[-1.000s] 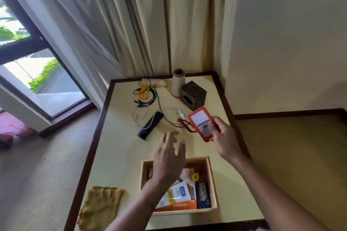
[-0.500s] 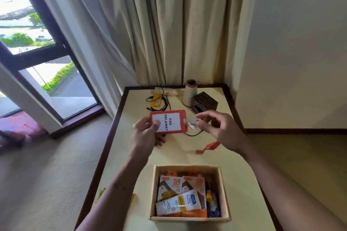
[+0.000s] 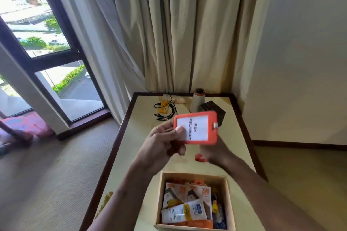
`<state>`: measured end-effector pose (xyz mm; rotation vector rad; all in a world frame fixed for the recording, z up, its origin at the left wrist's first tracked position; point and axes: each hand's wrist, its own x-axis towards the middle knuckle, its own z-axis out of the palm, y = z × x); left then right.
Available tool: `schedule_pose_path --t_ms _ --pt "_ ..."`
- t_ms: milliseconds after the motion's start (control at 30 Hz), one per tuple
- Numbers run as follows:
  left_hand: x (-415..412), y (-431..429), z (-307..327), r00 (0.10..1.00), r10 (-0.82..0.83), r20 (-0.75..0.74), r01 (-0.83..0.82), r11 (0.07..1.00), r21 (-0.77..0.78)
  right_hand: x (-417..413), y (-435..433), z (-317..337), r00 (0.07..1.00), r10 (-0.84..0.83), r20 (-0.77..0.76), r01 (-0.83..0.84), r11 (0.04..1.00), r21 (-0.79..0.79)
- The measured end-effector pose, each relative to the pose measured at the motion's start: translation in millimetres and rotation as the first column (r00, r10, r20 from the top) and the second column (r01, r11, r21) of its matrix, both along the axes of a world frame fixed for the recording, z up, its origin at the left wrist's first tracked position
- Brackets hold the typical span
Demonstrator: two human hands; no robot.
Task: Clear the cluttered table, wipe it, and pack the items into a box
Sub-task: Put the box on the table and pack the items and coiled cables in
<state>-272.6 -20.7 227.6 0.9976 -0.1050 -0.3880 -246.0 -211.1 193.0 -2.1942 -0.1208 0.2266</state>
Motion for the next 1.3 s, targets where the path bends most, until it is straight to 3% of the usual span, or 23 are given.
schedule_pose_path --t_ms 67,100,133,200,233,267,400,500,600,667,767,833,900,967,1000,1033,1133,1200,1300 --pt "3.0 -8.8 6.4 0.982 0.187 0.005 -0.187 0.982 0.041 -6.5 16.2 -2.5 0.996 0.089 -0.022 -0.091 0.965 -0.244" --pt "6.3 -10.0 7.3 0.948 0.309 0.081 -0.318 0.935 0.154 -11.3 20.2 0.0 0.989 0.147 -0.015 -0.144 0.931 -0.336" --pt "11.2 -7.8 5.4 0.887 0.402 0.227 -0.458 0.833 0.311 -15.5 21.7 0.9 0.982 0.190 -0.010 -0.180 0.906 -0.383" --pt "22.9 4.6 -4.6 0.771 0.355 0.529 -0.631 0.534 0.562 -22.2 16.7 12.0 0.969 0.243 0.042 -0.208 0.897 -0.390" --pt "28.6 12.9 -11.1 0.774 0.253 0.580 -0.626 0.442 0.642 -22.8 12.2 18.1 0.963 0.253 0.090 -0.205 0.909 -0.362" --pt "32.6 21.4 -15.0 0.809 0.161 0.566 -0.576 0.414 0.705 -21.4 6.8 23.3 0.957 0.256 0.136 -0.201 0.925 -0.323" --pt "33.6 38.6 -15.3 0.944 0.018 0.331 -0.286 0.550 0.785 -6.1 -15.2 43.6 0.930 0.221 0.293 -0.178 0.970 -0.167" --pt "24.8 42.3 -5.1 0.962 -0.096 0.257 -0.131 0.663 0.737 1.9 -25.3 48.7 0.897 0.188 0.401 -0.176 0.982 -0.066" --pt "17.5 45.8 -3.6 0.977 -0.100 0.187 -0.014 0.851 0.526 3.8 -31.6 45.5 0.921 0.020 0.389 -0.098 0.978 0.183" --pt "12.8 38.3 -4.5 0.991 -0.015 0.136 -0.029 0.948 0.317 -0.2 -29.1 37.5 0.946 -0.090 0.311 -0.019 0.943 0.332" --pt "8.1 13.7 1.3 0.981 0.187 0.054 -0.191 0.978 0.088 -7.1 -15.6 13.9 0.956 -0.087 0.279 0.003 0.957 0.288" --pt "9.8 -0.2 4.4 0.921 0.368 0.126 -0.385 0.907 0.170 -12.9 -7.2 2.2 0.960 -0.004 0.281 -0.047 0.984 0.172" --pt "16.5 -1.6 0.1 0.801 0.417 0.430 -0.587 0.688 0.427 -16.7 -5.7 1.9 0.952 0.074 0.296 -0.095 0.994 0.058" --pt "22.4 6.6 -6.2 0.737 0.180 0.651 -0.655 0.427 0.623 -19.1 -11.6 11.7 0.924 0.154 0.349 -0.154 0.988 -0.028" --pt "24.2 12.0 -9.3 0.759 0.071 0.647 -0.619 0.387 0.684 -18.7 -15.8 18.6 0.904 0.178 0.389 -0.172 0.984 -0.050" --pt "25.4 17.3 -11.2 0.808 0.016 0.589 -0.540 0.417 0.731 -16.4 -20.9 25.3 0.888 0.181 0.423 -0.174 0.983 -0.056" --pt "23.2 32.3 -9.7 0.942 -0.088 0.324 -0.166 0.716 0.678 -9.4 -33.6 42.4 0.858 0.109 0.502 -0.138 0.990 0.020" --pt "18.8 37.6 -5.9 0.968 -0.107 0.227 -0.033 0.841 0.540 -8.0 -35.2 47.1 0.886 0.007 0.463 -0.087 0.985 0.151" --pt "10.4 26.1 0.6 0.996 -0.006 0.087 -0.010 0.982 0.187 -11.5 -29.0 45.2 0.955 -0.117 0.272 -0.007 0.909 0.416"
